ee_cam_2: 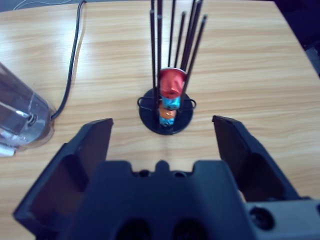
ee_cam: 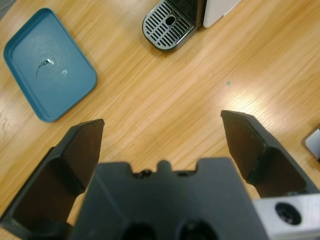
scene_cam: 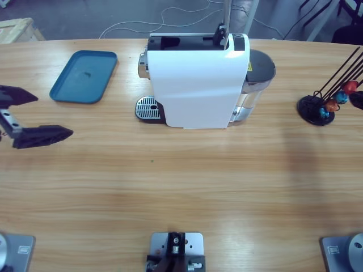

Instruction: Pour coffee

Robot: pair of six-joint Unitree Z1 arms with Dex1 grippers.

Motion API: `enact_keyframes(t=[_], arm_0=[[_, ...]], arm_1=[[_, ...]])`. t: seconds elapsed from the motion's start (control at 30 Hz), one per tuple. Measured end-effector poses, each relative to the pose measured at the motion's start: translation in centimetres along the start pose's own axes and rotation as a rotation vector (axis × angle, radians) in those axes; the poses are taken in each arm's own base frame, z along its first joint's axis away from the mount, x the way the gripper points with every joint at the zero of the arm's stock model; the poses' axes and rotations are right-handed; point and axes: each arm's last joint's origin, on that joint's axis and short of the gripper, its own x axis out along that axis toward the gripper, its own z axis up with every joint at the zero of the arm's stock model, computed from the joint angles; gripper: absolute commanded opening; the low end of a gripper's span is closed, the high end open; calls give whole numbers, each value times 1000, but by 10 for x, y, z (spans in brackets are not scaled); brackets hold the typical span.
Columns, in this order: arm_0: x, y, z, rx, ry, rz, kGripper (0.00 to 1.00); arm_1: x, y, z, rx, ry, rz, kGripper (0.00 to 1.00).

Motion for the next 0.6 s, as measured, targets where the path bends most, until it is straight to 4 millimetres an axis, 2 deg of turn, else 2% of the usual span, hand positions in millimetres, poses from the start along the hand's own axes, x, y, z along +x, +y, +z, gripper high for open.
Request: enact_keyframes(t=[0.03, 0.07, 0.1, 0.23, 0.27, 0.3, 0.57, 0.6], arm_0=[[-1, 0, 0, -4, -6, 0, 987], [-2, 0, 0, -8, -10, -1, 987], [-2, 1, 0, -11, -15, -1, 987], [-8, 2, 2, -24, -65, -5, 987], [-10, 2, 3, -27, -74, -6, 987], [-11, 3, 3, -28, -81, -6, 987], [-11, 3, 2, -30, -87, -7, 987], [-11, 3, 2, -30, -88, -7, 987]], arm_1=[[4, 0, -1, 8, 1, -2, 773], [8, 0, -1, 18, -2, -7, 676], [13, -1, -1, 26, -1, -13, 629], [28, -4, -1, 61, 3, -16, 615], [30, -5, -1, 70, 1, -18, 554], [34, -5, 0, 75, 1, -19, 540], [56, -3, 4, 90, -3, -19, 537], [58, -3, 4, 90, 1, -22, 496]])
